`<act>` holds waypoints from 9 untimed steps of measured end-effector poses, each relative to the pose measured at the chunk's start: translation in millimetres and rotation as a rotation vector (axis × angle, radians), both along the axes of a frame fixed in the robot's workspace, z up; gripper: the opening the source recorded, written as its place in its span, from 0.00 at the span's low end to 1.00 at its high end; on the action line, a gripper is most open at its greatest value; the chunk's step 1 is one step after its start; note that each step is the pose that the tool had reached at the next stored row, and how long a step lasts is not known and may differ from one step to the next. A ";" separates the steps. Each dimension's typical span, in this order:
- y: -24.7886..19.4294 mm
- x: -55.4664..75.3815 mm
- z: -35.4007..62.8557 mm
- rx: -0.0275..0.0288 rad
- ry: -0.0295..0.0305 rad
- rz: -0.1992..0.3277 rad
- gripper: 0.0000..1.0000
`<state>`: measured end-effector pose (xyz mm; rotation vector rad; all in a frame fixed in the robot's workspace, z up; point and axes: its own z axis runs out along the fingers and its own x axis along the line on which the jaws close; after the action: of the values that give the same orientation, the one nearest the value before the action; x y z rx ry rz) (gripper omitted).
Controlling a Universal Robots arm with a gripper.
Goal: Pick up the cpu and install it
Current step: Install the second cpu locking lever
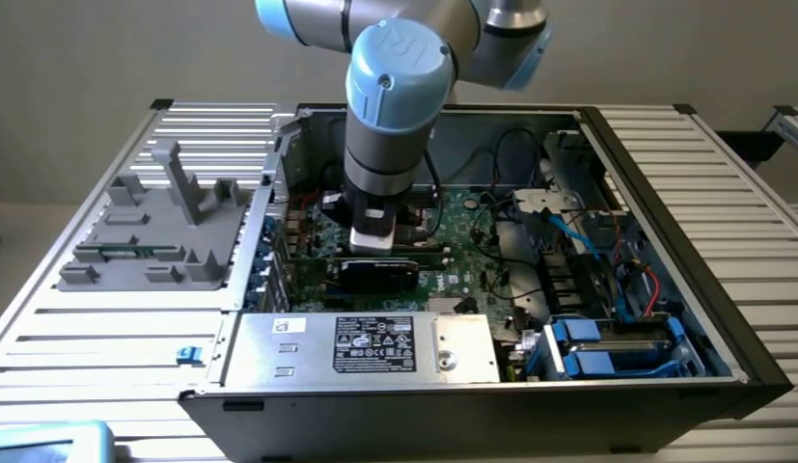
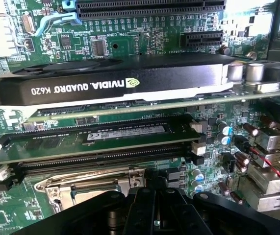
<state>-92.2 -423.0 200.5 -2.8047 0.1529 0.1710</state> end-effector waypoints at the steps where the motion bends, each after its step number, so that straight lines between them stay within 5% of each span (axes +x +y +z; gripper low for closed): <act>1: 0.0 0.0 3.7 0.0001 -0.0001 0.000 0.11; 9: 0.0 0.3 39.2 -0.0002 0.0000 0.000 0.11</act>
<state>-92.0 -423.0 239.7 -2.8049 0.1528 0.1711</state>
